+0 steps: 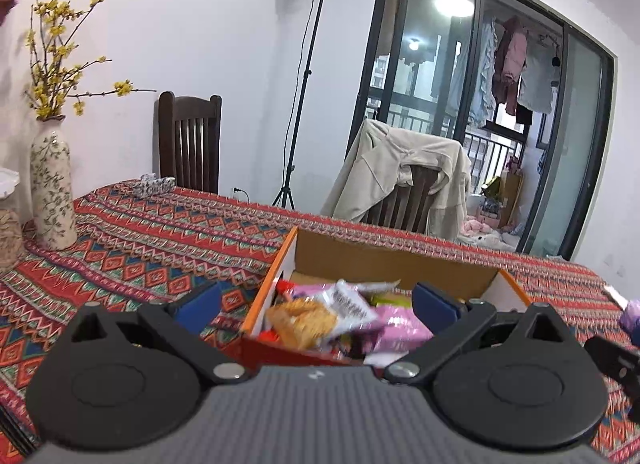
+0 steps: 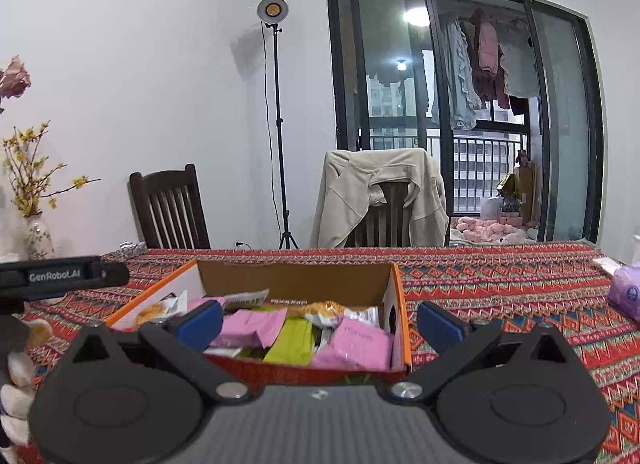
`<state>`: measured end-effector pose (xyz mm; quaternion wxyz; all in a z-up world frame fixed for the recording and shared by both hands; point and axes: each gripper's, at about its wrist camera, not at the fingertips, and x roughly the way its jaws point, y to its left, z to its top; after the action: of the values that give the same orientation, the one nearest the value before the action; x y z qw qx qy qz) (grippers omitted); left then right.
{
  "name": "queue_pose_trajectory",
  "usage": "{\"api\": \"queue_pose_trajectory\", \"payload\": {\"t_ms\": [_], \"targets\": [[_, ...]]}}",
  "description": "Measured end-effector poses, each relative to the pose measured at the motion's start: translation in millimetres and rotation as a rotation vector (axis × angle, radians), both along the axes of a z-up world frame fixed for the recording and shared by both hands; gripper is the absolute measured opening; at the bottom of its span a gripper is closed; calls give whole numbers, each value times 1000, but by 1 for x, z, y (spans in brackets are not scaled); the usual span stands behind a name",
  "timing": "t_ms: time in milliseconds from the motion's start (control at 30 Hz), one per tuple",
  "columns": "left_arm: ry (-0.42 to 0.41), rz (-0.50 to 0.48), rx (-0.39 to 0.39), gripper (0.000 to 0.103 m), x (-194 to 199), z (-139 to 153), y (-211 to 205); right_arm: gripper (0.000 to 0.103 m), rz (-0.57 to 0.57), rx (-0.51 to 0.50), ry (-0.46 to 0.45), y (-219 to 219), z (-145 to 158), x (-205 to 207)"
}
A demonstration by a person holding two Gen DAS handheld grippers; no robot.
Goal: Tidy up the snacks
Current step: 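Move both grippers back to the snack pile, then grasp a cracker packet with the right gripper while the left grasps another cracker packet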
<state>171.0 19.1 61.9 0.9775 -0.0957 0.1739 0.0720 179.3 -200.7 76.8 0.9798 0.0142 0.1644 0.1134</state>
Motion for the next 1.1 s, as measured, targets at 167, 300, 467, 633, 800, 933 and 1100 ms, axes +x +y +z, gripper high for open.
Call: {"api": "queue_pose_trajectory", "payload": {"t_ms": [167, 300, 467, 633, 800, 933, 1100], "targets": [[21, -9, 11, 103, -21, -11, 9, 103, 4, 9, 12, -5, -11, -17], [38, -15, 39, 103, -37, -22, 16, 103, 4, 3, 31, -6, -24, -28], [63, -17, 62, 103, -48, -38, 27, 103, 1, -23, 87, -4, -38, -32], [76, 5, 62, 103, -47, -58, 39, 103, 2, -39, 155, 3, -50, -23], [90, 0, 21, 103, -45, -63, 46, 103, 20, -68, 257, 14, -58, 2], [97, 4, -1, 103, -44, -65, 51, 103, 13, -77, 323, 25, -63, 28], [106, 8, -21, 103, -44, -66, 53, 103, -23, -76, 443, 37, -80, 63]]}}
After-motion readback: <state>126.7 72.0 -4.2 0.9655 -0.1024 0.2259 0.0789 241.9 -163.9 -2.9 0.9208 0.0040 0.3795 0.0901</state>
